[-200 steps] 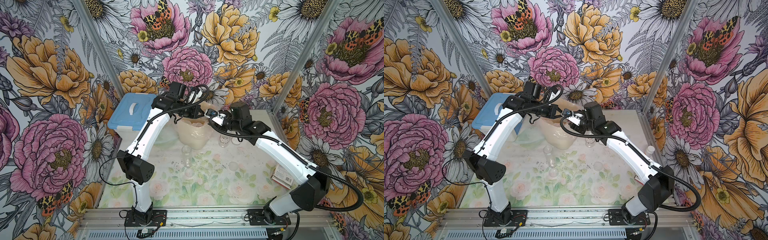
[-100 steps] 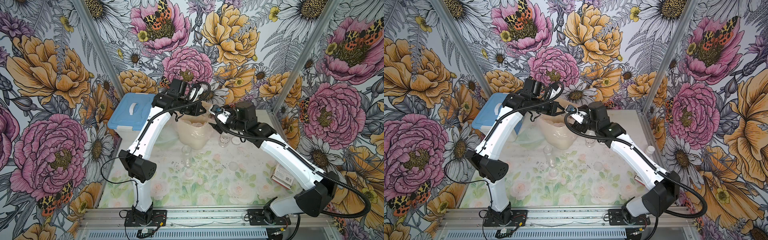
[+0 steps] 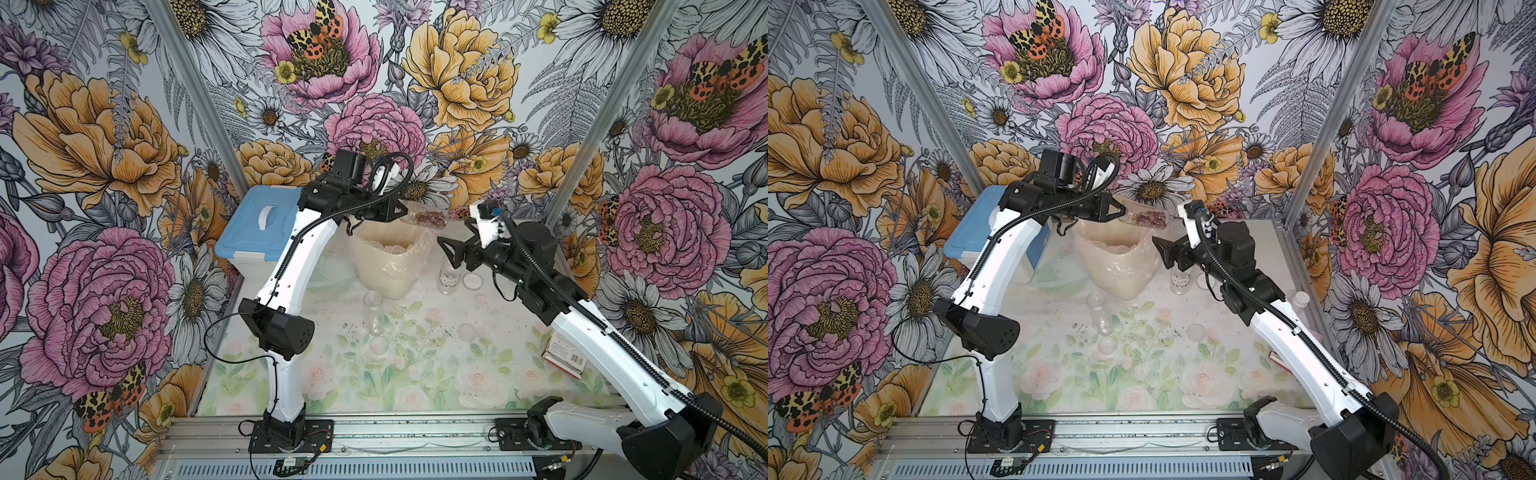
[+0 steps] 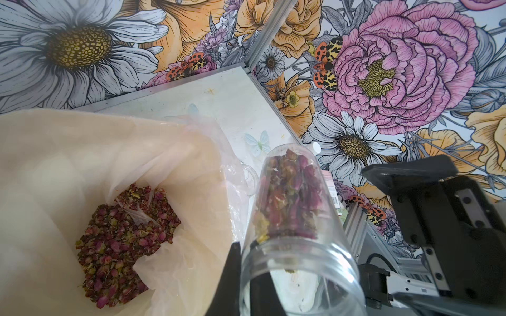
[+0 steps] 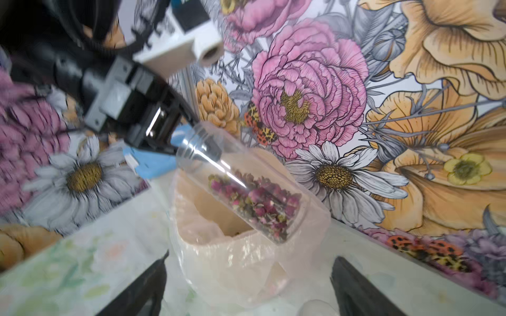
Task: Empty the moldy dried flower tea in the jars
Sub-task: Adjust the jar.
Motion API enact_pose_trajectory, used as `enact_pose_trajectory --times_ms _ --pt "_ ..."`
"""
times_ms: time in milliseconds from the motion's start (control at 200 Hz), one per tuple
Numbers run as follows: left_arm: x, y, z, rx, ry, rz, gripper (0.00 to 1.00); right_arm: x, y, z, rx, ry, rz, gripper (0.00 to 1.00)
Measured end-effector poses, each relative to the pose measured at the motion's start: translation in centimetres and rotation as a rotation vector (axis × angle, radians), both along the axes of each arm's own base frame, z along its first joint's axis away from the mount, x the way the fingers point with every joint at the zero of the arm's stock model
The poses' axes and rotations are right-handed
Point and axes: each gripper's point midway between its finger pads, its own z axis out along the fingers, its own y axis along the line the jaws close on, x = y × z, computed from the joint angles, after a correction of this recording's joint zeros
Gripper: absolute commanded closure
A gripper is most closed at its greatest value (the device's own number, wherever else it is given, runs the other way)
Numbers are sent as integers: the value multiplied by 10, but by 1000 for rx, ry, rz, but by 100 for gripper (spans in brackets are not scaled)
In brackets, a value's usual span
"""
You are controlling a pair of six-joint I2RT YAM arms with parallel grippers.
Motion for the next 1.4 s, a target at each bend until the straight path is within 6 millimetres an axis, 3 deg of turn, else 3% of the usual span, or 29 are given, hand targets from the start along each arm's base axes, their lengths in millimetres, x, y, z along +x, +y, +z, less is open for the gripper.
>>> enact_pose_trajectory --times_ms 95,125,270,525,870,1011,1401 --pt "8 -2 -2 -8 3 11 100 11 -6 11 290 121 -61 11" --pt "11 -3 -2 -11 7 18 100 15 -8 13 371 158 -80 8" --pt "19 -5 -6 -24 24 43 100 36 -11 12 721 342 -124 5" --pt "24 -11 1 -60 24 69 100 57 -12 -1 1053 539 -162 10" --pt "25 -24 2 -93 26 69 100 81 5 -27 1197 673 -157 18" --pt "22 -28 0 -94 30 64 100 85 14 -21 1235 673 -128 22" --pt "19 -31 3 -114 30 68 100 97 13 -15 1329 632 -133 28"
